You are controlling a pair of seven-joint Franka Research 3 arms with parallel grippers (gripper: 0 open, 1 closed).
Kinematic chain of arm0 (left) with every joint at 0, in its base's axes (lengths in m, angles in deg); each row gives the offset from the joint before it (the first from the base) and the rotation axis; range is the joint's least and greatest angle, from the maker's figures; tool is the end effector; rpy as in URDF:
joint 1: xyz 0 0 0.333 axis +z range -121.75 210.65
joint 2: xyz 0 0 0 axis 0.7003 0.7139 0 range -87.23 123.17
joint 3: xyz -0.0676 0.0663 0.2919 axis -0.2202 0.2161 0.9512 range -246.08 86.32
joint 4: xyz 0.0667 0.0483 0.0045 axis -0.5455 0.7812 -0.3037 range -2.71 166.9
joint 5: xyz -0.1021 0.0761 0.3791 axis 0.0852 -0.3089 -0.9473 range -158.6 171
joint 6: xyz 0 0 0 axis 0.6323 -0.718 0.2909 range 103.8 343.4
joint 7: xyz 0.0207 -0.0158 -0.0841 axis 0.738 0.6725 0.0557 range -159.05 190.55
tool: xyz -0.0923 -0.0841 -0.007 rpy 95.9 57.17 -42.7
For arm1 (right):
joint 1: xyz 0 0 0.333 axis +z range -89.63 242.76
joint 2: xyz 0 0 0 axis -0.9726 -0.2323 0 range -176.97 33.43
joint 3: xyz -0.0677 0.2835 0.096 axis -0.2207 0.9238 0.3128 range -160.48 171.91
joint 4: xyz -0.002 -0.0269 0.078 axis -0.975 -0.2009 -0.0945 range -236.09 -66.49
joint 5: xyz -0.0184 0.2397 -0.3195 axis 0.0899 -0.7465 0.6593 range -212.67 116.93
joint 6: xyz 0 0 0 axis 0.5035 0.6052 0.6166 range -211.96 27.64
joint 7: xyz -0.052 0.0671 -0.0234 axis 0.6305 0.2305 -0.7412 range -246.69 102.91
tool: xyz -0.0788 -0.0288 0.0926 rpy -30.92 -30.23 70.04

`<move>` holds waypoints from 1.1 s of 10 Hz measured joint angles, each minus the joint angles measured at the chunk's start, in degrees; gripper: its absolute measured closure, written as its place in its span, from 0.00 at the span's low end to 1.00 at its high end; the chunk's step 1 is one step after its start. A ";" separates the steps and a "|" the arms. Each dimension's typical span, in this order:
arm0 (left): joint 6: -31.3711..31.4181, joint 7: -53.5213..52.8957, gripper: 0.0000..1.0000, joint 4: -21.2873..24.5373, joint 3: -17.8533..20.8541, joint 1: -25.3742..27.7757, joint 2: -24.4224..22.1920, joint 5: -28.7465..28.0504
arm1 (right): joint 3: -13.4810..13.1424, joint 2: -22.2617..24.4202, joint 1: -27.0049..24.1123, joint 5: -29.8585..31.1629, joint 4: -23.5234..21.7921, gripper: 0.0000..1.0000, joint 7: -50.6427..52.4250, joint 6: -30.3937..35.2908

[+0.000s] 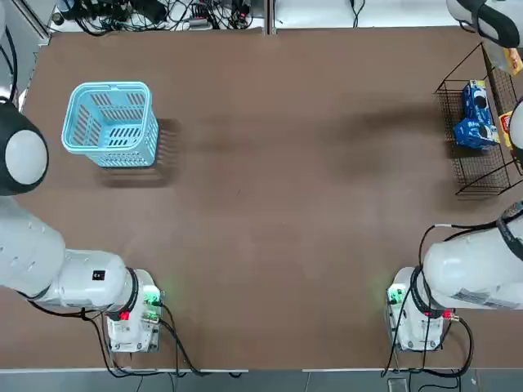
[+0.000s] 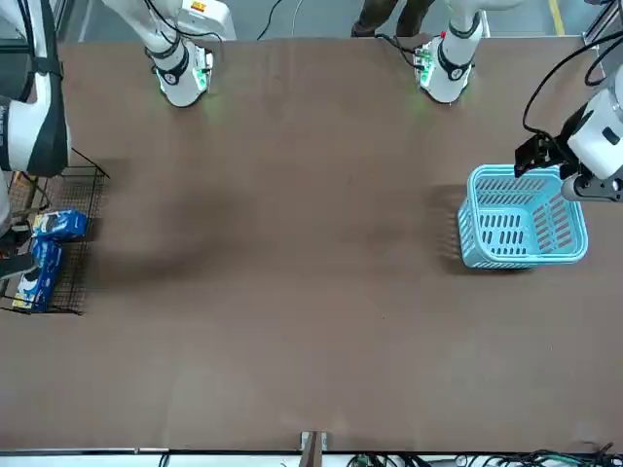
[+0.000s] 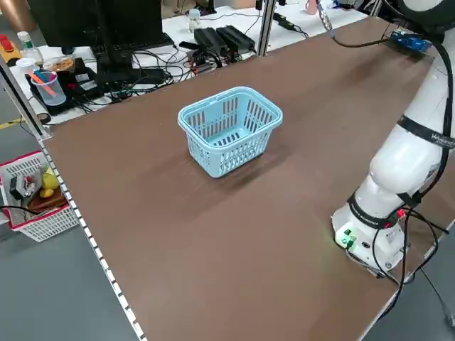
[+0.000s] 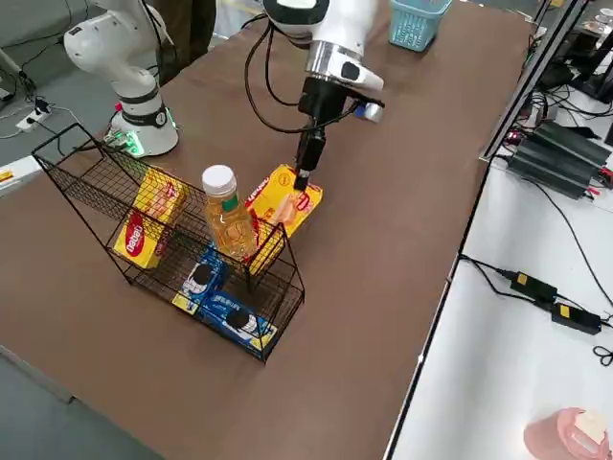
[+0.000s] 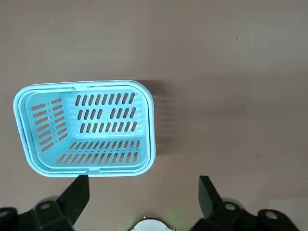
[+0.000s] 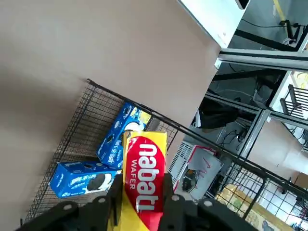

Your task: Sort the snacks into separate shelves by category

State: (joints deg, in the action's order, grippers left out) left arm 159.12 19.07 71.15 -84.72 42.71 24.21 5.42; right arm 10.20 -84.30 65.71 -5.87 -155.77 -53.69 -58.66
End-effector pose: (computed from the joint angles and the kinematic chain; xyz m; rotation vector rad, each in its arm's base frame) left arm 0.5719 -0.0613 0.5996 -3.1221 0.0865 0.1693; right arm 0.6348 -0.1309 0.4684 2.4069 0.5692 -0.1184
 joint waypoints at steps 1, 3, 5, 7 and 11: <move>0.00 0.00 0.00 0.00 0.00 0.00 0.00 0.00 | 0.00 0.00 -1.09 0.08 -0.39 0.64 0.01 -0.93; 0.00 0.00 0.00 0.00 0.00 0.00 0.00 0.00 | 0.00 -0.02 -3.37 0.41 -1.89 0.64 0.06 -3.99; 0.00 0.00 0.00 0.00 0.00 0.00 0.00 0.00 | 0.01 -0.02 -4.24 0.54 -2.41 0.64 0.07 -5.08; 0.00 0.00 0.00 0.00 0.00 0.00 0.00 0.00 | 0.09 -0.02 -4.33 0.55 -2.48 0.64 0.07 -5.28; 0.00 0.00 0.00 0.00 0.00 0.00 0.00 0.00 | 0.11 -0.02 -5.23 0.64 -2.52 0.58 0.08 -5.89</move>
State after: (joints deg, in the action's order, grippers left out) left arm 159.12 19.07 71.14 -84.72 42.71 24.21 5.42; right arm 10.31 -84.32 60.48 -5.23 -158.29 -53.61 -64.55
